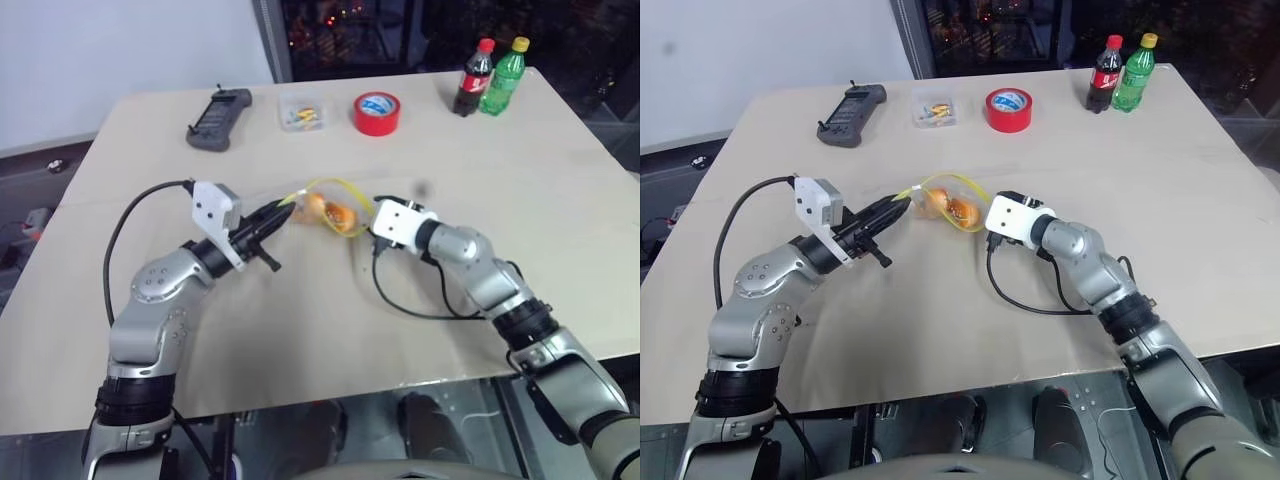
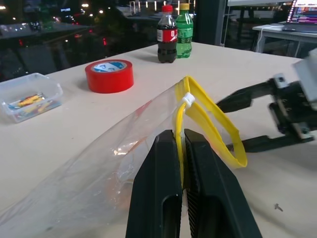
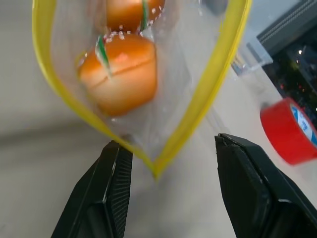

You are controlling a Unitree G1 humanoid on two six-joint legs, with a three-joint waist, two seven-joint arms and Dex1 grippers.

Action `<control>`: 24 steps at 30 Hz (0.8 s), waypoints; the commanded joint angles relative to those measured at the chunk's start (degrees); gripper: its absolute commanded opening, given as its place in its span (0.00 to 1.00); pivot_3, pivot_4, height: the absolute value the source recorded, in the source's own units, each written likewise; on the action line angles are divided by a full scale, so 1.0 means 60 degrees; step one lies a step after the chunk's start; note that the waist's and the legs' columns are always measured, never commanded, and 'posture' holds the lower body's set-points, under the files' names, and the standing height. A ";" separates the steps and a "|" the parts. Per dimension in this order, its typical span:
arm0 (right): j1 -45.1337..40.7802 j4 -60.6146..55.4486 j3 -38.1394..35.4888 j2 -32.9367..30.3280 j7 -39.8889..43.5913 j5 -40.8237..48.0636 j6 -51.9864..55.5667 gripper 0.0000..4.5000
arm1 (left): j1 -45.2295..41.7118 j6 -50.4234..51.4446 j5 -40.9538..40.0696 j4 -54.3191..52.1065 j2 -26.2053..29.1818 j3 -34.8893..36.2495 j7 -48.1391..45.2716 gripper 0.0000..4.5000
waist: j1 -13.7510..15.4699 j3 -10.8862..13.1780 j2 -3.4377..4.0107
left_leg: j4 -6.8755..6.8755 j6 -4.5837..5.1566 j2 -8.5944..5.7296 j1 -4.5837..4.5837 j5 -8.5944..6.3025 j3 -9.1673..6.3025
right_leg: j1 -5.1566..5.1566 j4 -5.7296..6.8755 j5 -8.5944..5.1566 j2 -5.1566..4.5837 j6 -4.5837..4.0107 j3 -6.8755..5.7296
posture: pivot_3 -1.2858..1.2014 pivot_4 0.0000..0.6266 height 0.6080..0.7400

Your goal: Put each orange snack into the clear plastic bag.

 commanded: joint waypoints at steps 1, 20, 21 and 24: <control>-0.0334 -0.0075 -0.0411 0.0068 0.0312 0.0295 -0.0647 0.30 | -0.0141 -0.0090 -0.0089 -0.0507 0.0125 0.0226 0.0022 0.00 | 0.0003 0.0000 0.0000 | 0.0000 0.0000 0.0000 -0.0001 0.0000 -0.0001 | 0.0000 -0.0001 0.0000 0.0000 0.0000 -0.0001 | 0.52 0.24 1.00; -0.0149 -0.1129 -0.2490 -0.3111 0.0235 -0.0326 -0.0540 0.01 | -0.2890 -0.3452 0.2518 0.2737 -0.0457 -0.1303 0.0128 0.00 | -0.0087 0.0003 -0.0013 | 0.0013 0.0002 -0.0007 -0.0114 0.0000 -0.0003 | -0.0095 -0.0026 0.0011 -0.0035 -0.0004 -0.0046 | 0.52 0.24 1.00; 0.0480 -0.1704 -0.2449 -0.3292 0.0385 -0.0416 -0.0417 0.01 | -0.2501 -0.3735 0.2749 0.2548 -0.0452 -0.1484 0.0128 0.00 | -0.0091 0.0001 -0.0011 | 0.0019 0.0002 -0.0008 -0.0118 0.0000 0.0005 | -0.0111 -0.0015 0.0011 -0.0036 -0.0005 -0.0066 | 0.52 0.24 1.00; 0.1886 -0.3144 -0.2626 -0.3453 0.0651 -0.0252 0.0273 0.29 | -0.1621 -0.4296 0.3288 0.2070 -0.0462 -0.1841 0.0168 0.00 | -0.0064 0.0002 -0.0010 | 0.0007 0.0003 -0.0009 -0.0126 0.0000 0.0020 | -0.0127 -0.0006 0.0011 -0.0042 -0.0005 -0.0080 | 0.52 0.24 1.00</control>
